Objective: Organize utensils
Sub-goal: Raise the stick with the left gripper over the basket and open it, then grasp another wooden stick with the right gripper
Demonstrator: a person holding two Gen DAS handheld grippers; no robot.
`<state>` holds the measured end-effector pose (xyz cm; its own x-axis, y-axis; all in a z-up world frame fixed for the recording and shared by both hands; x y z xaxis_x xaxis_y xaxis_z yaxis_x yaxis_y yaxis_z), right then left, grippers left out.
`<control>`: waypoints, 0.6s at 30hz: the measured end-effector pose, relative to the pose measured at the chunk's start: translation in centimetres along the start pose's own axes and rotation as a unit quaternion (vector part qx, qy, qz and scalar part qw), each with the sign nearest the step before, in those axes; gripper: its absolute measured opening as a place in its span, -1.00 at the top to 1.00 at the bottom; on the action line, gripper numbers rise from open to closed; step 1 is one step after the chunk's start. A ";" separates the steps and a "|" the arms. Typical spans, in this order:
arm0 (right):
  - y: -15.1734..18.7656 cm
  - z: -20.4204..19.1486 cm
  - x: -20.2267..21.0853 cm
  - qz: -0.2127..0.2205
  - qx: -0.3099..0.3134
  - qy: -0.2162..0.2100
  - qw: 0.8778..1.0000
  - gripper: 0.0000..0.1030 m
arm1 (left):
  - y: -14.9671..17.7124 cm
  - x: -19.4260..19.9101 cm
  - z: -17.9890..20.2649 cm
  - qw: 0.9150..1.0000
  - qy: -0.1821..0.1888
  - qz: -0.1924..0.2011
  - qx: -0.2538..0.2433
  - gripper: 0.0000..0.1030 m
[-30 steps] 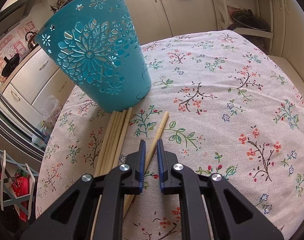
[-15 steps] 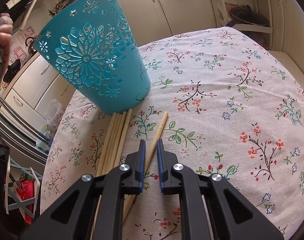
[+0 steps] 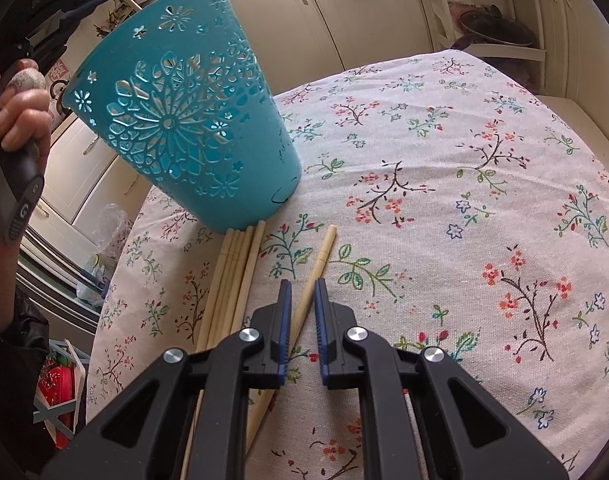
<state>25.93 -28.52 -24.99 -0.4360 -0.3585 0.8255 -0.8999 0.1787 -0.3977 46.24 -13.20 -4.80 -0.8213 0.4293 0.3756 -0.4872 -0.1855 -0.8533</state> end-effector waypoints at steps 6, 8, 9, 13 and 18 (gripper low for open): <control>0.0 0.0 0.0 0.001 0.001 0.001 1.000 0.77 | 2.1 -1.0 0.4 0.998 -0.012 -0.052 -0.032 0.90; 0.0 0.0 0.0 0.002 0.001 0.001 1.000 0.77 | 2.6 -0.8 0.0 0.997 -0.018 -0.060 -0.034 0.88; 0.0 0.0 0.0 0.002 0.001 0.001 1.000 0.77 | 2.7 -0.5 -0.2 0.997 -0.021 -0.062 -0.034 0.85; 0.0 -0.1 0.0 0.002 0.004 0.003 1.000 0.77 | 3.2 2.3 -2.2 0.997 -0.044 -0.053 -0.020 0.34; 0.0 -0.7 -0.1 -0.001 0.028 0.027 0.999 0.77 | 6.1 7.2 -7.1 0.994 -0.098 -0.046 0.015 -0.30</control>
<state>25.97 -27.85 -24.82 -0.4347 -0.3078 0.8463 -0.9003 0.1265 -0.4164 39.50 -4.96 -9.85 -0.8131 0.2650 0.5183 -0.5699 -0.1813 -0.8015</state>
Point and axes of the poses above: each gripper's, at about its wrist camera, not at the fingertips, and x roughly against the way its jaws point, z to its right, y to its underside, the point moved 8 cm from there along -x, roughly the way its jaws point, and after that the axes turned 9 degrees about -z, right-handed, at the moved point
